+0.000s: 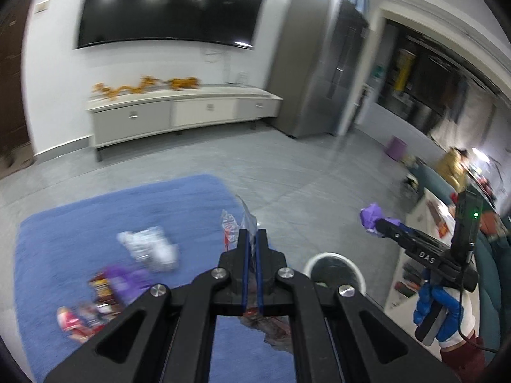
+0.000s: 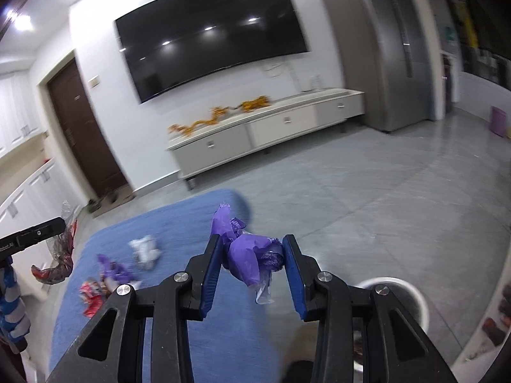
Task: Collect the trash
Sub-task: 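Carry both items over the bin and open both tools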
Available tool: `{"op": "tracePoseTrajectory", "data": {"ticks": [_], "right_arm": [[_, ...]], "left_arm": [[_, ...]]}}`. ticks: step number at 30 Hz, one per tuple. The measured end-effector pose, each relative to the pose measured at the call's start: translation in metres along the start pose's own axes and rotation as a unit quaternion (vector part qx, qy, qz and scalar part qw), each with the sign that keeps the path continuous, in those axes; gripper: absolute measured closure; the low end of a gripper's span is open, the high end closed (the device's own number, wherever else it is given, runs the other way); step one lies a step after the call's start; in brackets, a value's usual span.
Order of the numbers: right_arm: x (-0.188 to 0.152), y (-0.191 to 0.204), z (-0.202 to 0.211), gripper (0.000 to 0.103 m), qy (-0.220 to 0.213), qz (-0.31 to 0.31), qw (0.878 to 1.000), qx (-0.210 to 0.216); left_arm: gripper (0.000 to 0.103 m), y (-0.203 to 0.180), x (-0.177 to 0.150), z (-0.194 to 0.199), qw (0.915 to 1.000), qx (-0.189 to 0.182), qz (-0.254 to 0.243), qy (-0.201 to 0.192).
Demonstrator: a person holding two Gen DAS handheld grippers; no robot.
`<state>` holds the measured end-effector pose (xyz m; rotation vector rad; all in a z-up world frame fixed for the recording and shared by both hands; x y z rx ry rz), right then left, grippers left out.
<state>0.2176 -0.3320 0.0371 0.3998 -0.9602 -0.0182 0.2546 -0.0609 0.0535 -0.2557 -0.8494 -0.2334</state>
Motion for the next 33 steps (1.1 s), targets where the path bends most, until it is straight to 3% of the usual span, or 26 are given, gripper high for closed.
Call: {"op": "tracePoseTrajectory", "data": {"ticks": [6, 13, 20, 27, 29, 31, 33], "right_arm": [[-0.014, -0.085, 0.035, 0.067, -0.005, -0.041, 0.997, -0.068], [-0.057, -0.173, 0.034, 0.067, 0.02, -0.105, 0.989, -0.107], [-0.093, -0.238, -0.007, 0.067, 0.063, -0.156, 0.978, -0.12], [-0.126, -0.272, -0.037, 0.063, 0.101, -0.182, 0.969, -0.133], [-0.131, -0.281, -0.042, 0.056, 0.107, -0.188, 0.966, -0.142], [-0.136, -0.287, -0.044, 0.054, 0.111, -0.193, 0.964, -0.146], [-0.137, -0.287, -0.047, 0.053, 0.114, -0.195, 0.962, -0.15]], "left_arm": [[0.1, -0.122, 0.008, -0.05, 0.996, -0.058, -0.061, 0.031], [0.1, -0.235, -0.006, -0.136, 0.9838, -0.098, -0.121, 0.089], [0.098, -0.303, -0.037, -0.222, 0.971, -0.116, -0.148, 0.148], [0.097, -0.324, -0.068, -0.286, 0.9602, -0.125, -0.157, 0.195], [0.091, -0.325, -0.074, -0.3, 0.9585, -0.124, -0.15, 0.208], [0.062, -0.326, -0.079, -0.309, 0.9588, -0.125, -0.141, 0.213], [0.056, -0.324, -0.082, -0.313, 0.9603, -0.124, -0.134, 0.211]]}}
Point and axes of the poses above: each gripper's, at about its wrist camera, not at the fingertips, and z roughly against the way its jaws point, y to its left, x to its top, the point moved 6 cm from there along -z, roughly the way its jaws point, and after that the axes turned 9 degrees about x, right-handed, at the moved point
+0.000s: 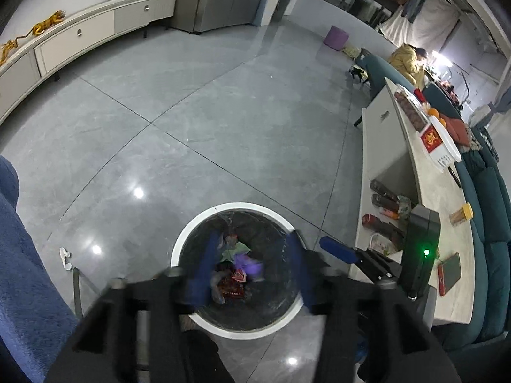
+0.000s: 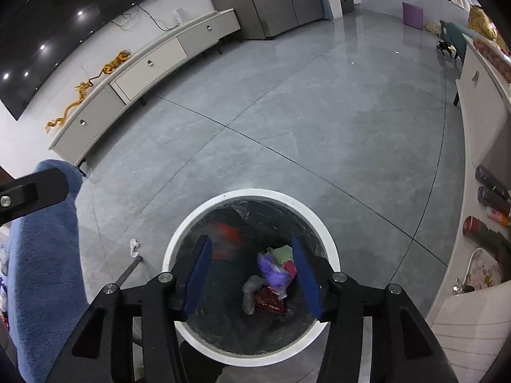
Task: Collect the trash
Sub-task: 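Carry both items over the bin and open both tools, then move both open tools back to the wrappers on the rug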
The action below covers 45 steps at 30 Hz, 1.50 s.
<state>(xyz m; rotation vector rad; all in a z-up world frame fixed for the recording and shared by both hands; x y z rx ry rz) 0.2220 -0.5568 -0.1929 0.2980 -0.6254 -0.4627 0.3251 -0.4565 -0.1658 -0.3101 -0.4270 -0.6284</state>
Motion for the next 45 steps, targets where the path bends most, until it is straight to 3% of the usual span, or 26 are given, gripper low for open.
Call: {"op": "tracePoseTrajectory", "data": {"ticks": [7, 18, 31, 45], "right_arm": [[0.003, 0.0, 0.006, 0.051, -0.008, -0.012, 1.0, -0.001], [0.013, 0.037, 0.056, 0.046, -0.062, -0.006, 0.998, -0.002], [0.022, 0.141, 0.136, 0.044, -0.135, 0.065, 0.988, 0.037], [0.007, 0.257, 0.206, 0.041, -0.184, 0.157, 0.966, 0.095]], "left_arm": [[0.056, 0.009, -0.013, 0.003, 0.9998, 0.002, 0.018, 0.003], [0.056, 0.037, -0.033, 0.079, 0.994, 0.034, 0.073, -0.074], [0.056, 0.085, -0.064, 0.207, 0.9729, 0.097, 0.107, -0.181], [0.055, 0.148, -0.12, 0.333, 0.9415, 0.144, 0.157, -0.261]]}}
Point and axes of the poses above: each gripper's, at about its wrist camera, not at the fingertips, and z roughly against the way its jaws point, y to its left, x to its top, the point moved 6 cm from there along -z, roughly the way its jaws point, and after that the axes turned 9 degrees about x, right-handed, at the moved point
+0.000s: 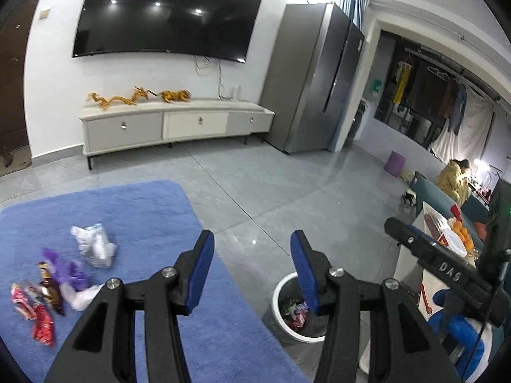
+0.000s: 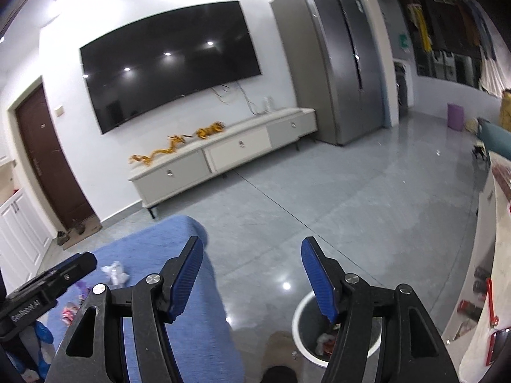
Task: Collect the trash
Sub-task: 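Move both open tools back to the wrappers on the rug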
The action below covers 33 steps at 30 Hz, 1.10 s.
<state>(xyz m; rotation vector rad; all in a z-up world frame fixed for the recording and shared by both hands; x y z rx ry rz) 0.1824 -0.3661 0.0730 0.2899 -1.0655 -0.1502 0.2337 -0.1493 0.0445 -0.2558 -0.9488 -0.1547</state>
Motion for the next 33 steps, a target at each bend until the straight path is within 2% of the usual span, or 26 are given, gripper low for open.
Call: {"op": "tracePoseTrajectory", "data": {"ticks": [9, 17, 23, 27, 33], "right_arm": [[0.011, 0.065, 0.027, 0.039, -0.028, 0.049, 0.998, 0.04], [0.006, 0.107, 0.023, 0.036, -0.028, 0.08, 0.994, 0.071], [-0.018, 0.128, -0.008, 0.036, 0.009, 0.085, 0.992, 0.093], [-0.043, 0.141, -0.043, 0.036, 0.051, 0.089, 0.989, 0.108], [-0.087, 0.167, -0.097, 0.036, 0.113, 0.095, 0.979, 0.143]], "left_arm": [[0.052, 0.06, -0.005, 0.064, 0.9986, 0.028, 0.013, -0.042], [0.052, 0.123, -0.021, 0.084, 0.9956, 0.07, 0.033, -0.053], [0.052, 0.183, -0.049, 0.075, 0.9911, 0.121, 0.044, -0.037], [0.052, 0.225, -0.081, 0.066, 0.9875, 0.147, 0.056, -0.008], [0.052, 0.268, -0.129, 0.046, 0.9812, 0.174, 0.076, 0.036]]}}
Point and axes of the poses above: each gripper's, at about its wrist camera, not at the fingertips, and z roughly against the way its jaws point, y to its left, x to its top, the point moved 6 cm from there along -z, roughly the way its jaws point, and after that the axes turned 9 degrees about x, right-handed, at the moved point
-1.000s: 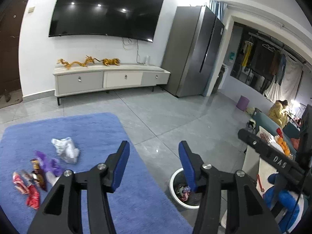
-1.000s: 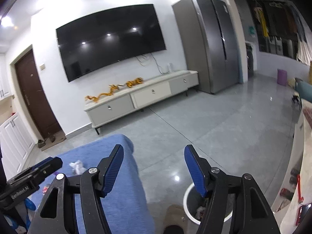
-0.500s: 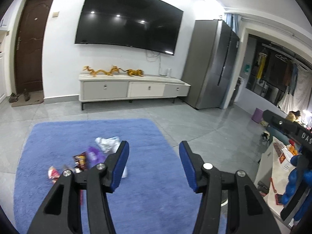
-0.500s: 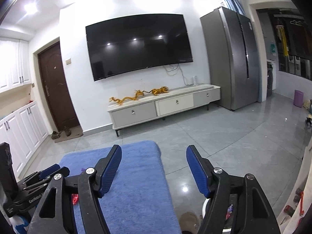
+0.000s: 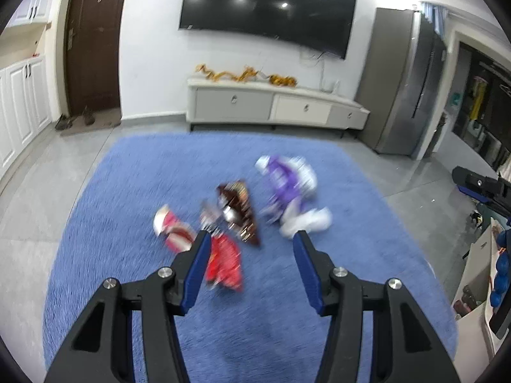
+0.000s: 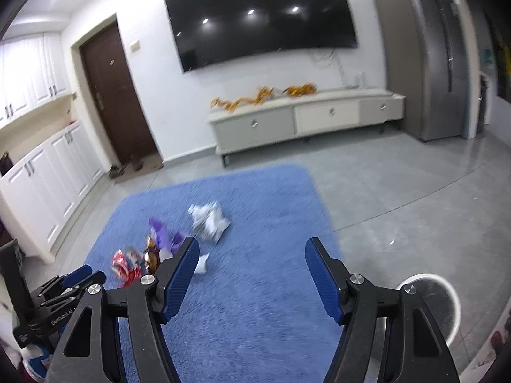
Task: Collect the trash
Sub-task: 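Move both open tools back to the wrappers on the rug, then grasp the red chip bag with the left tool while the right tool grasps the white tissue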
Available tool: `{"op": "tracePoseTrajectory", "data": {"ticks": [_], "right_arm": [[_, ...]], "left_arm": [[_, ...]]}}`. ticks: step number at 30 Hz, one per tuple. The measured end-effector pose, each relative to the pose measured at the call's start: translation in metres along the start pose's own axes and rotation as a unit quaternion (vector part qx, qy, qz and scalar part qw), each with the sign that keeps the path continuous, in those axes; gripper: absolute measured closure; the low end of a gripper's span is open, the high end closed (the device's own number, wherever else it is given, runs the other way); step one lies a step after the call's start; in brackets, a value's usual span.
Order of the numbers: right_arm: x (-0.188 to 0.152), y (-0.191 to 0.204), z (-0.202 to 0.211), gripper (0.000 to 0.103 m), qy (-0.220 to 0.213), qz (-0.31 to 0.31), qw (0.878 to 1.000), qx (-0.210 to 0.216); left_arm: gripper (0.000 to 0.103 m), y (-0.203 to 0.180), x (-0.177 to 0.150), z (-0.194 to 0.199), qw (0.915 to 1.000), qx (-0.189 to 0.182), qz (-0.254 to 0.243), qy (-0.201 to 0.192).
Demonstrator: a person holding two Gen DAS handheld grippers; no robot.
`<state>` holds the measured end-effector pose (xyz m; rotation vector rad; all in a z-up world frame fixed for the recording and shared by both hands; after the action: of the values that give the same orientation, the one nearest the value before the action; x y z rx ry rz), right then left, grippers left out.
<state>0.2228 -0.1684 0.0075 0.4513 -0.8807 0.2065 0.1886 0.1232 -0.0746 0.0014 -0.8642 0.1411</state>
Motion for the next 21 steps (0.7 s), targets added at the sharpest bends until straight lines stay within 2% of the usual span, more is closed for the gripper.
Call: {"op": "tracePoseTrajectory", "data": {"ticks": [5, 11, 21], "right_arm": [[-0.023, 0.019, -0.054, 0.036, 0.051, 0.025, 0.997, 0.048], [-0.041, 0.041, -0.107, 0.035, 0.105, 0.088, 0.986, 0.098], [-0.04, 0.056, -0.164, 0.029, 0.139, 0.118, 0.973, 0.144]], "left_arm": [[0.052, 0.011, -0.021, -0.03, 0.9993, -0.007, 0.013, 0.035], [0.052, 0.009, -0.024, -0.056, 0.998, -0.012, 0.021, 0.058], [0.052, 0.01, -0.025, -0.075, 0.9953, -0.029, 0.044, 0.081]]}}
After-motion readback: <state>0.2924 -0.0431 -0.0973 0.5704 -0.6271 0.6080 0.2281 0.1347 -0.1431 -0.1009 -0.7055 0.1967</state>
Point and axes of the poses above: each gripper's, at about its wrist camera, not at the fingertips, and z roughly against the way its jaws point, y to its left, x to its top, the point moved 6 cm from there along -z, roughly the way its jaws point, and after that the axes turned 9 degrees about x, right-handed, at the moved point
